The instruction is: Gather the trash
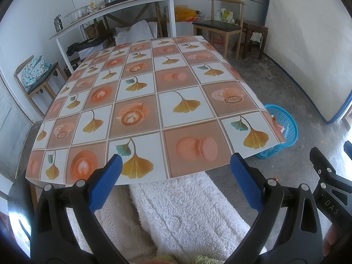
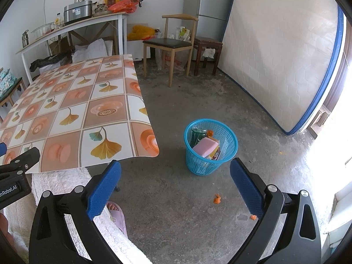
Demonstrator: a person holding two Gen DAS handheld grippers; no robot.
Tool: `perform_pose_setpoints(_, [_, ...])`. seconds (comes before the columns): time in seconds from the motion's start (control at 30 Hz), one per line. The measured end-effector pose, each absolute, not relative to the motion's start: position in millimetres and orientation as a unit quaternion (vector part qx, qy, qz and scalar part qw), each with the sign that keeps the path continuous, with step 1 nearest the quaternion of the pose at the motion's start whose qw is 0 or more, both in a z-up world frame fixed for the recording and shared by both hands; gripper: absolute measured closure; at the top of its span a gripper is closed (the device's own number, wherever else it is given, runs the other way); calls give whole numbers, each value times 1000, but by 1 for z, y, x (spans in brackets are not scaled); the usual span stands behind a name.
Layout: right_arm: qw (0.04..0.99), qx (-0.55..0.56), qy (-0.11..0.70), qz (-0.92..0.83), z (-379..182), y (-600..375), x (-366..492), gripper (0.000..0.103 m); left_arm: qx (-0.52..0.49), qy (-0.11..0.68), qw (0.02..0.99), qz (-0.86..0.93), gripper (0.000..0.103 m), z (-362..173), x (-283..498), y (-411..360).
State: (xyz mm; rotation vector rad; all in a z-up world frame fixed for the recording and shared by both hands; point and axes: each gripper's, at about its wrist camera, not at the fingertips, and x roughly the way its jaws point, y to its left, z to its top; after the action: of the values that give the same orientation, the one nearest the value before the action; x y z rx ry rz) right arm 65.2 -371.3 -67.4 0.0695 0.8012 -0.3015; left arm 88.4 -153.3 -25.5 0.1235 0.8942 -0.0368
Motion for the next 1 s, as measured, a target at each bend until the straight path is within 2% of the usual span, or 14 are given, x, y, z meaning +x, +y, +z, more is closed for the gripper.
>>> perform_pose_setpoints(1.0, [910, 34, 387, -146, -66, -370, 66, 6, 60, 433, 899, -18, 9, -26, 89, -153])
